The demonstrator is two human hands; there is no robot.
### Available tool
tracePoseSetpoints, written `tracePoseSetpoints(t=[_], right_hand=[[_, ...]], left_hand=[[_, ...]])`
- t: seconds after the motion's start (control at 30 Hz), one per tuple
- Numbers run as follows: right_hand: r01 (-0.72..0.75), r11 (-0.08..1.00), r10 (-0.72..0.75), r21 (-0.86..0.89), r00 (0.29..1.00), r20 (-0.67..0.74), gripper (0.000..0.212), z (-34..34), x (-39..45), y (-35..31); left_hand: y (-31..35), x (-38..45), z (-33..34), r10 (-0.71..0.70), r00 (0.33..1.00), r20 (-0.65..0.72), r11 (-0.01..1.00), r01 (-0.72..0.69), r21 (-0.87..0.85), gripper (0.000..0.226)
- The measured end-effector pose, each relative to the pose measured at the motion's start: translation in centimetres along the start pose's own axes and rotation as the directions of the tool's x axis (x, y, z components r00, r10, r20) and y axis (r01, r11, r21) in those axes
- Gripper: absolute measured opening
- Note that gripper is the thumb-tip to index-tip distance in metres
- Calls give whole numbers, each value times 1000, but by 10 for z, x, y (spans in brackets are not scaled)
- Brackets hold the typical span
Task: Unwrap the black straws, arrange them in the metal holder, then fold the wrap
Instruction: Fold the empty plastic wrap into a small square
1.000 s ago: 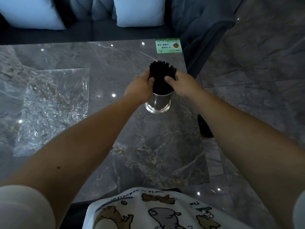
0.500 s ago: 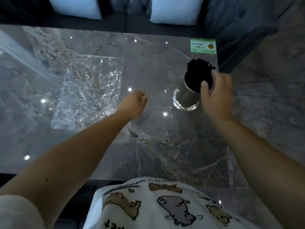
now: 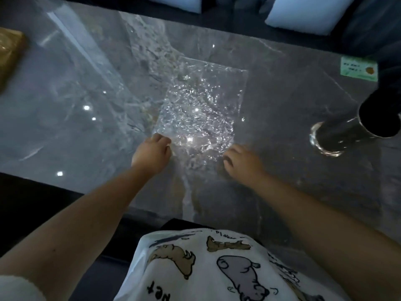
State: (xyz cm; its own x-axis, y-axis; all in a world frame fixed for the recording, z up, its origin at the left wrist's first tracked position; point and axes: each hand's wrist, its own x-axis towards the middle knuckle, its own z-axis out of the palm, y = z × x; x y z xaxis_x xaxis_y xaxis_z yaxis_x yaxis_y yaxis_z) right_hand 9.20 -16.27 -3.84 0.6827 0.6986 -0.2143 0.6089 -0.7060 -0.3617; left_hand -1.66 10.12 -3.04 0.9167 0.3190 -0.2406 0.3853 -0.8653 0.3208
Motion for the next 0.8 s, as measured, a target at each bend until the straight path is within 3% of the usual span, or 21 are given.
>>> tracePoseSetpoints(t=[0.13, 0.23, 0.33, 0.43, 0.53, 0.7, 0.8], right_hand=[[31, 998, -31, -63, 999, -8, 36, 24, 11, -29], [-137, 990, 141, 37, 984, -110, 39, 29, 22, -37], [-376, 868, 451, 323, 871, -197, 34, 14, 55, -24], [-521, 677, 663, 521, 739, -123, 28, -9, 106, 9], [-580, 548, 724, 602, 690, 6, 20, -22, 153, 39], [-598, 514, 770, 615, 637, -25, 16, -26, 195, 57], [-623, 534, 771, 572, 636, -28, 5, -30, 209, 57]], left_hand=[[-42, 1, -1, 109, 980, 165, 973, -139, 182, 43], [-60, 7, 2, 128, 966, 224, 973, -166, 161, 47], [-60, 34, -6, 51, 997, 54, 991, -44, -125, 40], [-49, 91, -27, -198, 980, -9, 909, 180, -377, 35], [-39, 151, -43, -323, 944, 76, 847, 323, -422, 44], [-25, 206, -37, -350, 920, 179, 746, 389, -541, 23], [-18, 223, -31, -320, 932, 171, 794, 362, -488, 23]])
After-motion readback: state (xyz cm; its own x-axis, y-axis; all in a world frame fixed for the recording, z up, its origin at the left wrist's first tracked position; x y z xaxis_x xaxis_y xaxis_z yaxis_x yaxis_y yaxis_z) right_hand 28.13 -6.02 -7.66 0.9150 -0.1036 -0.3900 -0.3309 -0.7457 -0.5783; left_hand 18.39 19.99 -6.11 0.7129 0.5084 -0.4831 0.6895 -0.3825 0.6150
